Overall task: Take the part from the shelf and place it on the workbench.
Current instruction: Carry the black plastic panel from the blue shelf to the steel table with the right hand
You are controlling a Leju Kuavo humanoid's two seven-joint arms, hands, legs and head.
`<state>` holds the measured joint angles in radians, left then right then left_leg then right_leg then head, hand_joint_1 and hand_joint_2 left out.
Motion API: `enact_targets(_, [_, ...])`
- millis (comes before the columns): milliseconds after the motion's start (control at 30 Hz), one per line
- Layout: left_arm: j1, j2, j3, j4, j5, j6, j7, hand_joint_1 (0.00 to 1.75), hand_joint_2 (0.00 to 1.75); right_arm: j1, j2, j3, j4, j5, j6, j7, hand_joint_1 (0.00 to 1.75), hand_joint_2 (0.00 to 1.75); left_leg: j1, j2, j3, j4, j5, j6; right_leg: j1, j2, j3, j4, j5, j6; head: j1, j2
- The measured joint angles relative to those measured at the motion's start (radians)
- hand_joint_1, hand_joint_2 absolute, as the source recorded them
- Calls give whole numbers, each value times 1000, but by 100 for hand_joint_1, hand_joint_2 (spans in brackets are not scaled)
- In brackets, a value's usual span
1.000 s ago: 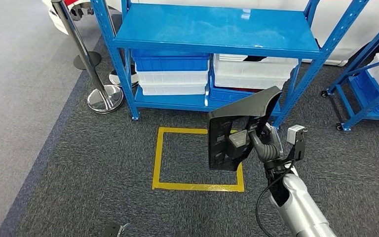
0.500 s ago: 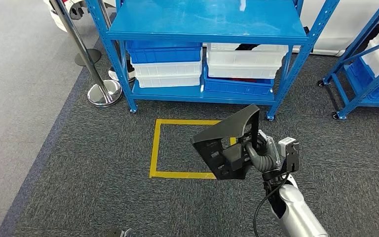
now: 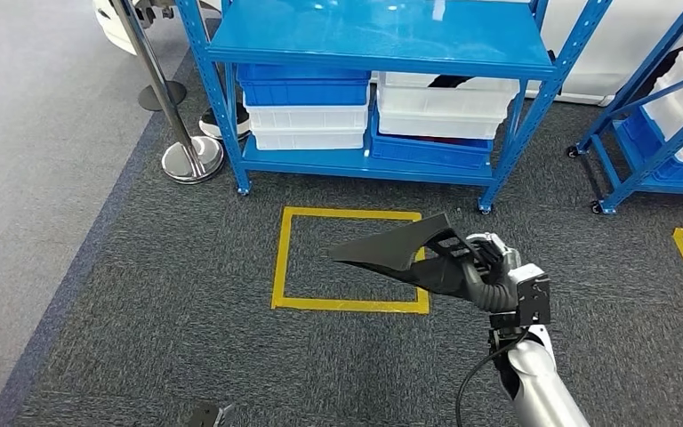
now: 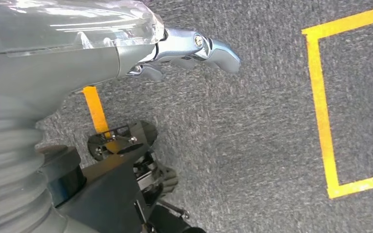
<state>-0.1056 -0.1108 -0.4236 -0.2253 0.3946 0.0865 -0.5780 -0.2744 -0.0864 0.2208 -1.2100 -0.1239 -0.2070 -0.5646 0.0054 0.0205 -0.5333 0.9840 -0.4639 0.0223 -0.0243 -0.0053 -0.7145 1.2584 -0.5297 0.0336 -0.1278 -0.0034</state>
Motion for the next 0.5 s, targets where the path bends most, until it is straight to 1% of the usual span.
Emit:
enact_targets(33, [-1, 0, 0, 0, 0, 0, 1, 0, 175, 1, -1, -15, -2, -2, -2, 0, 175, 175, 2, 5, -6, 9, -2, -3, -4, -7, 37, -58, 28, 4, 0, 0])
enact_targets(67, [-2, 0, -1, 0, 0, 0, 2, 0, 175, 1, -2, -29, -3, -6, -3, 0, 175, 175, 2, 10, -12, 18, -5, -8, -3, -24, 75, -121, 47, 6, 0, 0])
enact_targets(100, [-2, 0, -1, 0, -1, 0, 2, 0, 175, 0, -3, -40, -5, -10, -2, 1, 175, 175, 0, 15, -17, 28, -9, -14, 0, -38, 101, -173, 59, 3, 0, 0])
enact_targets(133, [-3, 1, -1, 0, -3, 0, 2, 0, 175, 0, -3, -48, -7, -14, -1, 2, 175, 175, -2, 21, -21, 34, -11, -21, 4, -49, 112, -199, 61, -4, 0, 0])
enact_targets(167, [-3, 1, -2, 0, -4, 0, 2, 0, 175, 1, -4, -55, -7, -17, 0, 4, 175, 175, -5, 28, -24, 39, -13, -26, 8, -52, 111, -207, 57, -12, 0, 0])
enact_targets(200, [-3, 1, -2, 0, -6, -1, 2, 0, 175, 2, -5, -61, -6, -20, 1, 6, 175, 175, -6, 37, -26, 42, -13, -30, 10, -44, 106, -207, 61, -22, -1, 0])
enact_targets(233, [-4, 1, -3, 0, -8, -1, 2, 0, 175, 4, -7, -68, -4, -21, 2, 7, 175, 175, -6, 44, -27, 43, -15, -35, 10, -35, 103, -207, 64, -29, -1, 0])
enact_targets(267, [-6, 1, -4, 0, -8, -2, 2, 0, 175, 5, -9, -76, -1, -23, 3, 9, 175, 175, -4, 43, -30, 50, -24, -39, 10, -26, 100, -209, 68, -36, -1, 0])
enact_targets(300, [-7, 1, -5, 0, -9, -3, 2, 0, 175, 5, -10, -84, 2, -25, 5, 11, 175, 175, -2, 34, -38, 72, -43, -43, 9, -18, 97, -211, 73, -44, -1, 0])
enact_targets(333, [-8, 1, -5, 0, -9, -3, 3, 0, 175, 4, -11, -93, 5, -28, 6, 13, 175, 175, -1, 21, -53, 112, -73, -46, 8, -10, 95, -214, 77, -51, -1, 0])
enact_targets(367, [-8, 1, -5, 0, -9, -3, 4, 0, 175, 3, -12, -101, 9, -31, 8, 14, 175, 175, 0, 5, -75, 171, -110, -47, 9, -2, 91, -214, 81, -56, -1, 0])
enact_targets(400, [-8, 1, -5, 0, -9, -3, 6, 0, 175, 3, -12, -109, 14, -33, 9, 15, 175, 175, 1, -4, -101, 238, -145, -47, 10, 7, 86, -213, 85, -60, -1, 0])
enact_targets(433, [-7, 1, -6, 0, -9, -3, 8, 0, 175, 3, -13, -116, 20, -35, 11, 16, 175, 175, 1, -8, -122, 293, -166, -46, 12, 18, 81, -213, 89, -62, -1, 0])
enact_targets(467, [-7, 1, -6, 0, -9, -3, 9, 0, 175, 3, -14, -122, 26, -36, 12, 17, 175, 175, 0, -10, -130, 320, -170, -43, 14, 30, 77, -212, 93, -62, -1, 0])
enact_targets(500, [-7, 1, -6, 0, -9, -3, 10, 0, 175, 4, -15, -127, 32, -36, 14, 16, 175, 175, 0, -13, -120, 307, -153, -39, 16, 42, 73, -211, 97, -61, -1, 0])
